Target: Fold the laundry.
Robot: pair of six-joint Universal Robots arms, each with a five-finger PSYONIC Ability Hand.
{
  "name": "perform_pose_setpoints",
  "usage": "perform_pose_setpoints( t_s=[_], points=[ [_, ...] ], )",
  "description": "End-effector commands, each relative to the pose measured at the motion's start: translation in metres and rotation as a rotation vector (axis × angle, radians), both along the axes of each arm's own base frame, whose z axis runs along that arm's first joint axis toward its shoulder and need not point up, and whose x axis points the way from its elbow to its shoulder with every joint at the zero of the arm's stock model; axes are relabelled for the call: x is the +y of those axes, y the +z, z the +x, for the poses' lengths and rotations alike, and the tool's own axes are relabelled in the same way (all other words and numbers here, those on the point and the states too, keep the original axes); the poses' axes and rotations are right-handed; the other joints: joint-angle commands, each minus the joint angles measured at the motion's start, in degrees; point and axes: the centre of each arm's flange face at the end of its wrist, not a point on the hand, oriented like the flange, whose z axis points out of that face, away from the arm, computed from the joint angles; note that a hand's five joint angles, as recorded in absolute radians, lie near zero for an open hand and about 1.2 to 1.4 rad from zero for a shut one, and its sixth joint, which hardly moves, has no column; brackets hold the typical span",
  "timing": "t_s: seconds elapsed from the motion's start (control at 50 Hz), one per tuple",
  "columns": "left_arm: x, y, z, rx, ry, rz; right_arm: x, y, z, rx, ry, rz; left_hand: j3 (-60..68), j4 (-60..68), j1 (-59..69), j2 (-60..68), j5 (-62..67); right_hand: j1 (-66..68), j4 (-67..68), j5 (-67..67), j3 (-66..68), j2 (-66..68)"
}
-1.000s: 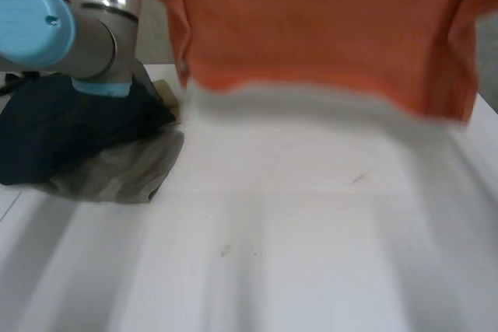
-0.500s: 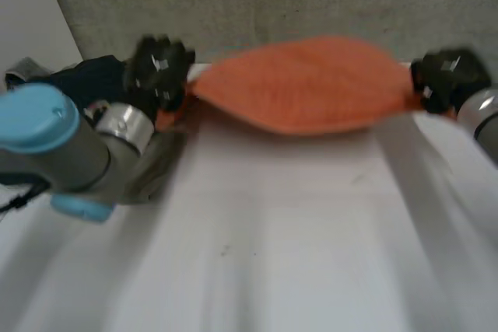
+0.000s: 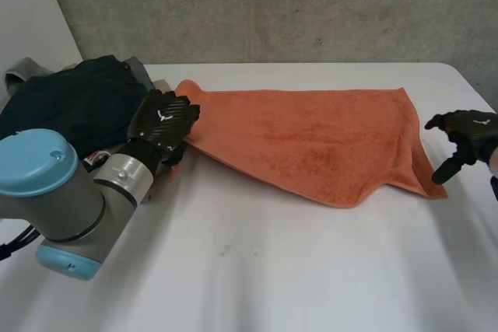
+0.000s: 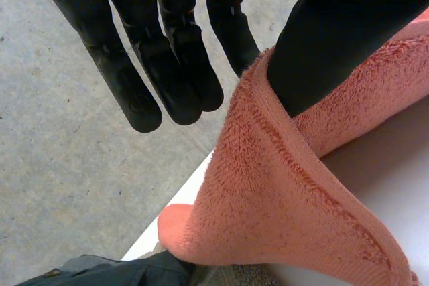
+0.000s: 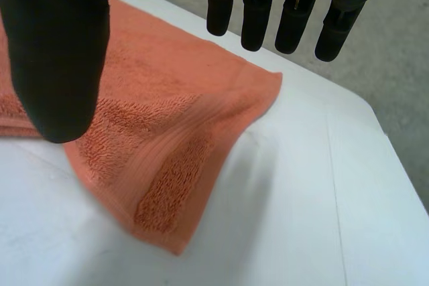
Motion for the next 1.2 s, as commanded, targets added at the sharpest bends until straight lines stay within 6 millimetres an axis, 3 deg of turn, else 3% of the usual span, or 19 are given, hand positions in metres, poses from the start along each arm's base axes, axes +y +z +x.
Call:
perform_pose_setpoints(
  t_s=[0.02,0.12,0.18,0.38,0.5,0.66,0.72,0.86,0.94,0.98,1.04,1.12,1.2],
  points=[
    [0.002,0.000,0.001,0.001,0.000,0.002,0.013,-0.011,-0.007,-0.030,0.006,0.118,11.53,11.14,13.23,11.26,14.15,2.53,3.80,4.97,3.33,2.40],
    [-0.001,0.002,0.002,0.003,0.004,-0.004,0.014,-0.018,-0.011,-0.046,-0.002,0.138,11.53,11.14,13.23,11.26,14.15,6.40,7.66,8.83,7.19,6.26],
    [-0.003,0.003,0.002,0.005,0.007,-0.009,0.011,-0.033,-0.008,-0.056,0.002,0.156,11.53,11.14,13.23,11.26,14.15,8.42,9.68,10.85,9.21,8.28],
    [-0.005,0.006,0.002,0.011,0.010,-0.018,-0.010,-0.058,-0.012,-0.141,-0.080,0.161,11.53,11.14,13.23,11.26,14.15,8.59,9.86,11.03,9.38,8.46],
    [-0.005,0.007,0.002,0.012,0.009,-0.021,-0.019,-0.067,0.010,-0.151,-0.041,0.161,11.53,11.14,13.23,11.26,14.15,11.78,13.05,14.22,12.58,11.65],
    [-0.006,0.008,0.001,0.014,0.009,-0.025,-0.028,-0.077,0.022,-0.141,-0.033,0.158,11.53,11.14,13.23,11.26,14.15,16.14,17.41,18.58,16.94,16.01],
    [-0.006,0.008,0.002,0.013,0.012,-0.024,-0.030,-0.078,0.026,-0.138,-0.027,0.150,11.53,11.14,13.23,11.26,14.15,59.32,60.59,61.76,60.12,59.19],
    [-0.001,0.014,0.003,0.013,0.012,-0.028,-0.036,-0.056,0.015,-0.072,-0.104,0.024,11.53,11.14,13.23,11.26,14.15,59.50,60.76,61.93,60.29,59.36],
    [0.010,0.025,0.008,0.003,0.012,-0.007,-0.020,-0.016,0.016,0.054,-0.014,-0.063,11.53,11.14,13.23,11.26,14.15,59.50,60.76,61.93,60.29,59.36],
    [0.017,0.025,0.011,-0.017,0.012,0.028,-0.006,-0.003,0.004,0.204,0.035,-0.075,11.53,11.14,13.23,11.26,14.15,59.50,60.76,61.93,60.29,59.36],
    [0.034,0.025,0.018,-0.062,0.010,0.128,0.008,0.001,-0.013,0.383,0.071,-0.044,11.53,11.14,13.23,11.26,14.15,59.50,60.76,61.93,60.29,59.36],
    [0.075,0.014,0.032,-0.175,-0.001,0.367,0.047,0.009,-0.032,0.698,0.188,0.062,11.53,11.14,13.23,11.26,14.15,59.50,60.76,61.93,60.29,59.36],
    [0.108,0.002,0.045,-0.308,-0.025,0.539,0.078,0.010,-0.044,0.823,0.253,0.187,11.53,11.14,13.23,11.26,14.15,59.50,60.76,61.93,60.29,59.36]
  ],
)
